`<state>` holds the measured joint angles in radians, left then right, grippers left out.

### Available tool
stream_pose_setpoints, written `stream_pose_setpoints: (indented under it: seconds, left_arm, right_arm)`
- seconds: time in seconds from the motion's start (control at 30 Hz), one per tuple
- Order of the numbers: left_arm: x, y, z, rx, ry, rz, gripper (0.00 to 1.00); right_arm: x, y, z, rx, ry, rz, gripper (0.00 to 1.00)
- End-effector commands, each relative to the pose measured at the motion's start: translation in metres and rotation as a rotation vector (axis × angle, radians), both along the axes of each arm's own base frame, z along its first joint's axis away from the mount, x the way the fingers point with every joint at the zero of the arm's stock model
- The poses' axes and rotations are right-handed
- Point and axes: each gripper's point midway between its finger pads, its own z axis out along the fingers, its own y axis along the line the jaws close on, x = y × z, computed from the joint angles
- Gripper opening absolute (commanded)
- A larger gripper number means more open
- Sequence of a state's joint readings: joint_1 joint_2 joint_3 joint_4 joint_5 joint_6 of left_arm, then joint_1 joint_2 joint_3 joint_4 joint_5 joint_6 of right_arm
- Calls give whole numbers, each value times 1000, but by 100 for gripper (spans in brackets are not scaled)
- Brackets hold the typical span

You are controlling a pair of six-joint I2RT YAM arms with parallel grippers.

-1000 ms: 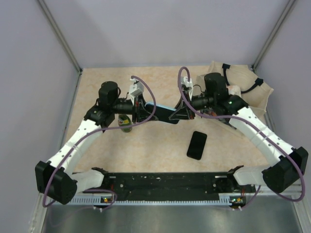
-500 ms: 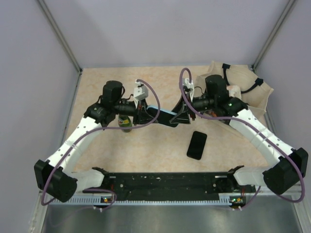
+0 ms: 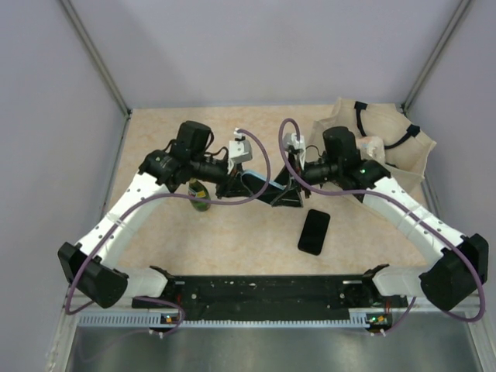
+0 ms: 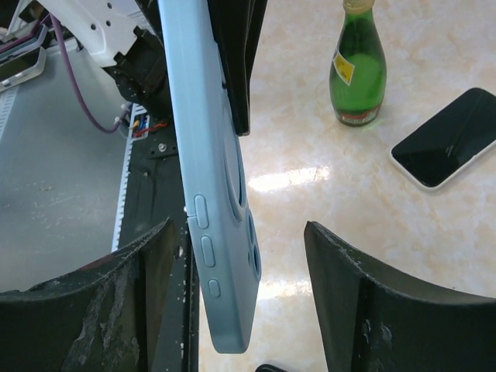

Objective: Take the phone out of the phone case
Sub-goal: Remove the phone case from the phone.

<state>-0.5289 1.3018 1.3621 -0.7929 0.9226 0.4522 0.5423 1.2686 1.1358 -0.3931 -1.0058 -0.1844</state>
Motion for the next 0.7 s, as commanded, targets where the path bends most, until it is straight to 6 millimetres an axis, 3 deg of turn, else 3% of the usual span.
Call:
stream_pose_setpoints:
  seconds: [0.0, 0.47, 0.57, 0.67]
  left_arm:
    - [1, -4, 23, -23, -92, -30, 0]
    - [-1, -14, 29, -61, -77, -50, 0]
    - [0, -13, 30, -63, -81, -45, 0]
    - [0, -14, 30, -72, -82, -35, 0]
  right_arm:
    - [-4, 3, 2, 6, -68, 19, 66]
    - [-6, 9, -11, -14, -64, 33, 53]
    - [-7, 9, -12, -18, -62, 34, 41]
    - [-7, 9, -11, -16, -69, 40, 12]
